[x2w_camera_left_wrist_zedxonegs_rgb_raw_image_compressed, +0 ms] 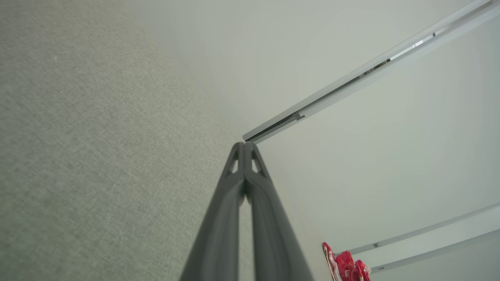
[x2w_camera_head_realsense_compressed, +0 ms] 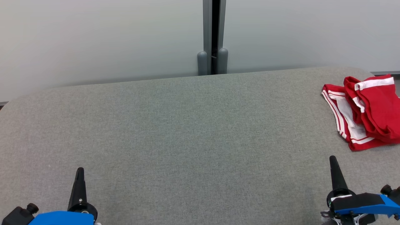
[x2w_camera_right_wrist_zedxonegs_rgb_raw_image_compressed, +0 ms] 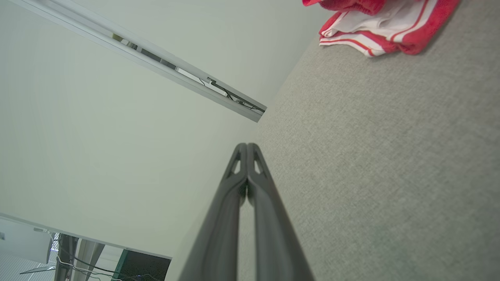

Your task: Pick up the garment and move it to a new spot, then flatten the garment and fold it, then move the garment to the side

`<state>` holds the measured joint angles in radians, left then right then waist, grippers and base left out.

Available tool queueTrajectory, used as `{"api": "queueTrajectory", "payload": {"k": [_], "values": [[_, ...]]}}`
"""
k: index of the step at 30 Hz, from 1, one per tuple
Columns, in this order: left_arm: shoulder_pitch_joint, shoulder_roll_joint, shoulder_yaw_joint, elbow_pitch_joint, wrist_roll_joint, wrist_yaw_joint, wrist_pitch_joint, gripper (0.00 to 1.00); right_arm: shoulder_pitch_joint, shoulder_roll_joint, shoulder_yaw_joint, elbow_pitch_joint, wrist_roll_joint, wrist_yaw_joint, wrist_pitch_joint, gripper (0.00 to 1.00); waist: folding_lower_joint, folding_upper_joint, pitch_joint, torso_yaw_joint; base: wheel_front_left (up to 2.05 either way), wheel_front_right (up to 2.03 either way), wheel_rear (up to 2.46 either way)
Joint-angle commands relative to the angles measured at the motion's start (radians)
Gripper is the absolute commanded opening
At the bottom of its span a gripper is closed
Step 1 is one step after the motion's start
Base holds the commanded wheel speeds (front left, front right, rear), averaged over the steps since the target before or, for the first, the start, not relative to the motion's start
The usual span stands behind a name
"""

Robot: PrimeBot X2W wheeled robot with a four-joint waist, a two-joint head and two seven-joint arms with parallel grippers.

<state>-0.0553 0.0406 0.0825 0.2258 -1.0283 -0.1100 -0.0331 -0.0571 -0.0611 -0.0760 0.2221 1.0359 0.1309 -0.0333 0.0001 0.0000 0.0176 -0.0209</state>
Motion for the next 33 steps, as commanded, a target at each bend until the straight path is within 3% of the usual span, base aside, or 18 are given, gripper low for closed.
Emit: {"api": "queueTrajectory", "payload": {"k": [1, 33], "values": [[-0.025, 0.009, 0.005, -0.007, -0.026, -0.008, 0.007, 0.00, -0.022, 0.002, -0.005, -0.005, 0.029, 0.000, 0.008, 0.00, -0.0001, 0.0000, 0.000, 0.000, 0.00, 0.00, 0.00], [-0.045, 0.011, 0.022, 0.009, -0.340, -0.018, 0.087, 0.00, -0.043, 0.008, -0.024, 0.010, 0.338, 0.000, 0.088, 0.00, -0.0001, 0.0000, -0.007, 0.010, 0.00, 0.00, 0.00]]}}
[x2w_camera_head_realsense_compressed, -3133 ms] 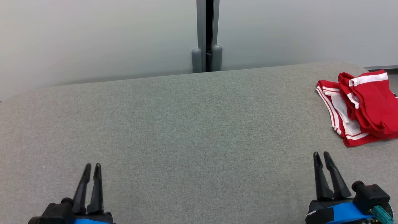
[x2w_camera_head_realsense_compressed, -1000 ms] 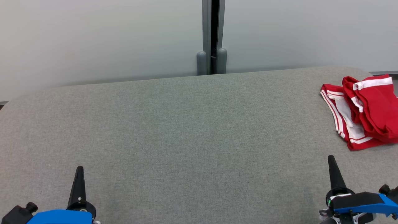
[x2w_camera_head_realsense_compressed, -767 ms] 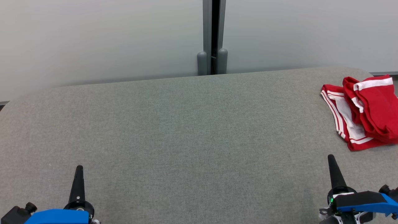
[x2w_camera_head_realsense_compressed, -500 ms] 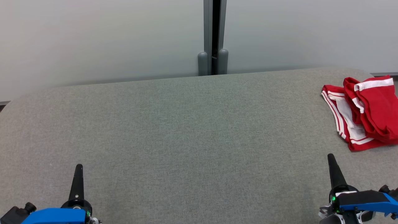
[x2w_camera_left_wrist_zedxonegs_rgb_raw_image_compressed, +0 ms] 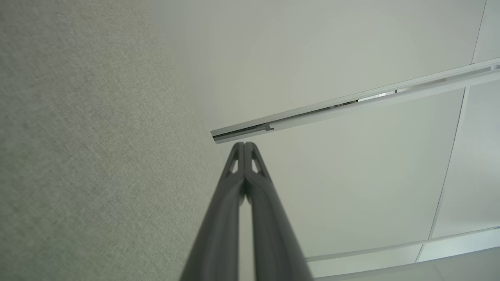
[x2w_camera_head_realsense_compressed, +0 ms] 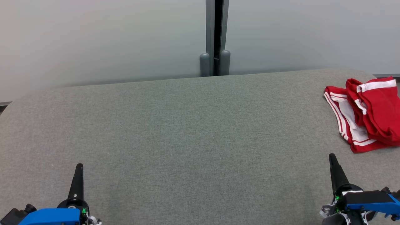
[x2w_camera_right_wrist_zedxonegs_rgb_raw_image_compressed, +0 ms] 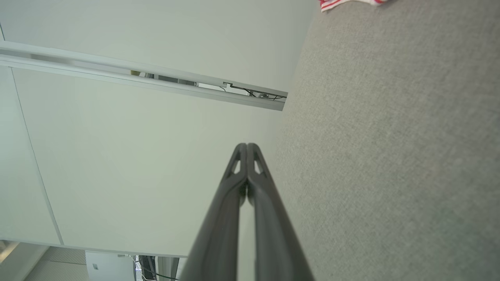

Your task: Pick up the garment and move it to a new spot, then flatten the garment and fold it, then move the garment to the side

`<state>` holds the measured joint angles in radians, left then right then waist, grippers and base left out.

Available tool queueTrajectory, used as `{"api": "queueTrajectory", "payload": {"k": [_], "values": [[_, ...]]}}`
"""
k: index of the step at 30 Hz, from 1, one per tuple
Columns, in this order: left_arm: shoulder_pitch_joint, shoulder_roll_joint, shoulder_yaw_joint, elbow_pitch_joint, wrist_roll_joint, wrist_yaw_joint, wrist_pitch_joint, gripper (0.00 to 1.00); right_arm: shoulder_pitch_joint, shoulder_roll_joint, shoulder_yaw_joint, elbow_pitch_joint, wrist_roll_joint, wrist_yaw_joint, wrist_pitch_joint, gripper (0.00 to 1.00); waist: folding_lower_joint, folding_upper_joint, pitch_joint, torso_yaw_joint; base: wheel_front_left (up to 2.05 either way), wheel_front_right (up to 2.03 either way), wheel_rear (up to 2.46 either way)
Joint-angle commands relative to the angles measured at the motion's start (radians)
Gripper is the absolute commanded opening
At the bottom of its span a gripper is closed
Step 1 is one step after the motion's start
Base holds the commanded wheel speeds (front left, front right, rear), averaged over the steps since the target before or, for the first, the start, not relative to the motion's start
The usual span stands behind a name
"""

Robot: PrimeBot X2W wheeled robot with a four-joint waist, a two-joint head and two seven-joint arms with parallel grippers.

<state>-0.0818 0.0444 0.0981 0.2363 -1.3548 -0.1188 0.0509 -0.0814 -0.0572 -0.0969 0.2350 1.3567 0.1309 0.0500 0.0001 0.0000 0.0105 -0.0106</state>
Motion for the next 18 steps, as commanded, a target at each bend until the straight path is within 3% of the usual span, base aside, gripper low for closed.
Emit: {"api": "queueTrajectory", "payload": {"k": [1, 18], "values": [[-0.019, 0.007, 0.007, -0.002, -0.022, -0.009, 0.007, 0.00, -0.019, 0.004, -0.004, -0.002, 0.026, 0.000, 0.006, 0.00, -0.0001, 0.0000, 0.000, 0.001, 0.00, 0.00, 0.00], [-0.025, 0.008, 0.014, 0.005, -0.150, -0.011, 0.039, 0.00, -0.026, 0.006, -0.012, 0.005, 0.151, 0.000, 0.039, 0.00, -0.0001, 0.0000, -0.004, 0.006, 0.00, 0.00, 0.00]]}}
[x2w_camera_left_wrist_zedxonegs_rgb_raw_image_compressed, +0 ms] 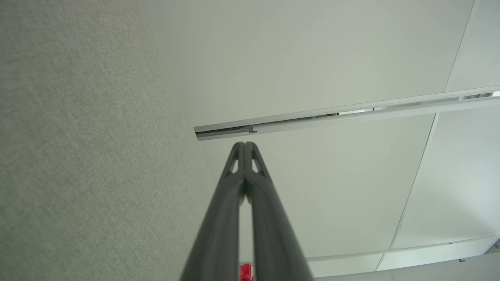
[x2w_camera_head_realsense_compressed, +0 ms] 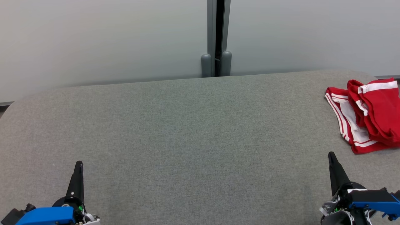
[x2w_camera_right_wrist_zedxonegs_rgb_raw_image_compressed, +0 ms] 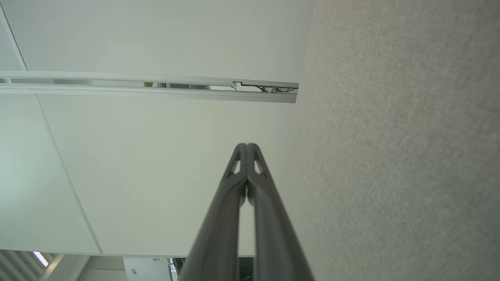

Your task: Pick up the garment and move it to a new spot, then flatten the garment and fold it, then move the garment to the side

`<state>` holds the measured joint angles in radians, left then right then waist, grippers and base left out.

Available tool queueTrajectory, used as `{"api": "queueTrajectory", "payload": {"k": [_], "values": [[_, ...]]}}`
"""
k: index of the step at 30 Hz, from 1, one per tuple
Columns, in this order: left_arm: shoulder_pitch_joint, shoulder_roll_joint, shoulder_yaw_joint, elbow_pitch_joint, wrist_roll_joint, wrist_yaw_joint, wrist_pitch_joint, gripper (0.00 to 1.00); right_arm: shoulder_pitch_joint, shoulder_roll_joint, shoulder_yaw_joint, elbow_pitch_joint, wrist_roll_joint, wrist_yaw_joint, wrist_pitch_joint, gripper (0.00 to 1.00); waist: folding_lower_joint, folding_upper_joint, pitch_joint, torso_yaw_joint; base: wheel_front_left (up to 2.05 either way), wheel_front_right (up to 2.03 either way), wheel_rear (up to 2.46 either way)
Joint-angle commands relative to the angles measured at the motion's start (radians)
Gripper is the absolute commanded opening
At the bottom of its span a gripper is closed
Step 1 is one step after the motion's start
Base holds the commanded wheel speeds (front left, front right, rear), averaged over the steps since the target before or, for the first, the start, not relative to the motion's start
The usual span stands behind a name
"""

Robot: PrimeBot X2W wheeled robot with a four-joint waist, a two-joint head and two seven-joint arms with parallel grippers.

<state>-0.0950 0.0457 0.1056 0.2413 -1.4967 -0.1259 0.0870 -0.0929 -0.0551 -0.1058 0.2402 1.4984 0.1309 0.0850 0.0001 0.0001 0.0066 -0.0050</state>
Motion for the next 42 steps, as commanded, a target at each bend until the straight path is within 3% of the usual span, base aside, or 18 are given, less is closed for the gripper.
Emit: {"api": "queueTrajectory", "payload": {"k": [1, 15, 42], "values": [[-0.013, 0.007, 0.007, 0.000, -0.016, -0.004, 0.004, 0.00, -0.016, 0.004, -0.003, 0.000, 0.016, 0.000, 0.006, 0.00, -0.0001, -0.0001, 0.000, 0.000, 0.00, 0.00, 0.00], [-0.020, 0.007, 0.011, 0.006, -0.121, -0.008, 0.032, 0.00, -0.021, 0.006, -0.010, 0.006, 0.120, 0.000, 0.033, 0.00, -0.0001, -0.0001, -0.003, 0.005, 0.00, 0.00, 0.00], [-0.018, 0.007, 0.011, 0.005, -0.118, -0.008, 0.031, 0.00, -0.021, 0.007, -0.010, 0.005, 0.116, 0.000, 0.032, 0.00, -0.0001, -0.0001, -0.003, 0.005, 0.00, 0.00, 0.00]]}}
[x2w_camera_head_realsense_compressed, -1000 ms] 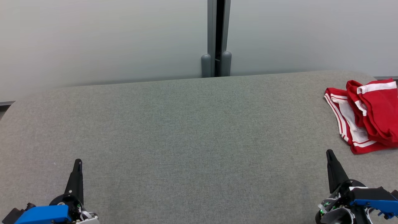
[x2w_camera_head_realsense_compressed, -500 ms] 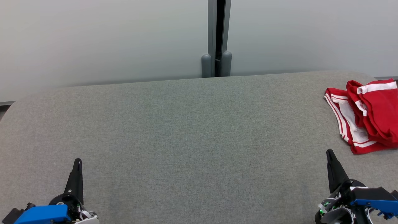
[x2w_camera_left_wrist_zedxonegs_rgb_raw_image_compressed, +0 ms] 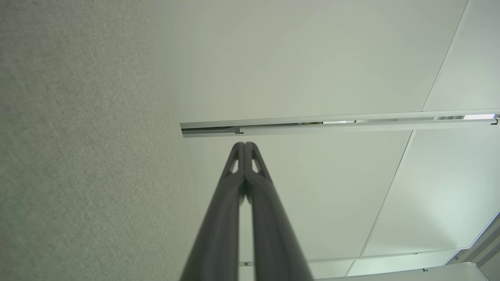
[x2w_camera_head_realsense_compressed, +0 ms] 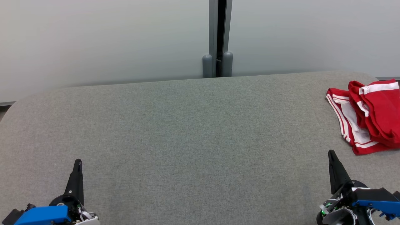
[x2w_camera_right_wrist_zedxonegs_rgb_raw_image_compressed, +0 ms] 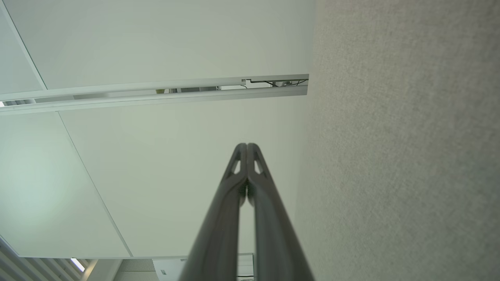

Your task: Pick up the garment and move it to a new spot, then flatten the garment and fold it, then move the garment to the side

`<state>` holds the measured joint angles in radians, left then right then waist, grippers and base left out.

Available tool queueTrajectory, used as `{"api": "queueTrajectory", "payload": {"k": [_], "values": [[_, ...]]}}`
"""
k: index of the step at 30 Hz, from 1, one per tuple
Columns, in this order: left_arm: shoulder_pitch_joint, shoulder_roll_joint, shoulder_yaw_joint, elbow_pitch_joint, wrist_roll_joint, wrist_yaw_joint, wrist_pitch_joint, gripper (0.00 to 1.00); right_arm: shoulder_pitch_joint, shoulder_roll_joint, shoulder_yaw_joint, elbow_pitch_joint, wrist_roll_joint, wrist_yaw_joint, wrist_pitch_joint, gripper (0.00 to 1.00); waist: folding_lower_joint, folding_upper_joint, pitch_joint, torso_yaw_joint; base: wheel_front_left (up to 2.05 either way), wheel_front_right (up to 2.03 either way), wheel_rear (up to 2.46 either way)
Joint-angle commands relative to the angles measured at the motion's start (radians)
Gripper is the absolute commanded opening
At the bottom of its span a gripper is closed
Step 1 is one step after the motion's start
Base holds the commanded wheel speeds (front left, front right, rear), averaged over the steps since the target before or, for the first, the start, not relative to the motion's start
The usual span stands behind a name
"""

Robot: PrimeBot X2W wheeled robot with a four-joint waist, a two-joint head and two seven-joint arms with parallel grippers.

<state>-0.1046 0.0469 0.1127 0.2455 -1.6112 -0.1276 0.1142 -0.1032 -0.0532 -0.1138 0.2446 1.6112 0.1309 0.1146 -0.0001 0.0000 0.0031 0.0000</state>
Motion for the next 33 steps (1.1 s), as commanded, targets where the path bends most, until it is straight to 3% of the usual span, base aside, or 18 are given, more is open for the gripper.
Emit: {"api": "queueTrajectory", "payload": {"k": [1, 33], "values": [[-0.009, 0.006, 0.004, 0.001, -0.003, -0.006, 0.004, 0.00, -0.010, 0.005, -0.002, 0.001, 0.003, 0.000, 0.003, 0.00, 0.0001, 0.0000, 0.000, 0.000, 0.00, 0.00, 0.00], [-0.009, 0.006, 0.004, 0.001, -0.003, -0.006, 0.004, 0.00, -0.010, 0.005, -0.002, 0.001, 0.002, 0.000, 0.003, 0.00, 0.0001, 0.0000, 0.000, 0.000, 0.00, 0.00, 0.00]]}}
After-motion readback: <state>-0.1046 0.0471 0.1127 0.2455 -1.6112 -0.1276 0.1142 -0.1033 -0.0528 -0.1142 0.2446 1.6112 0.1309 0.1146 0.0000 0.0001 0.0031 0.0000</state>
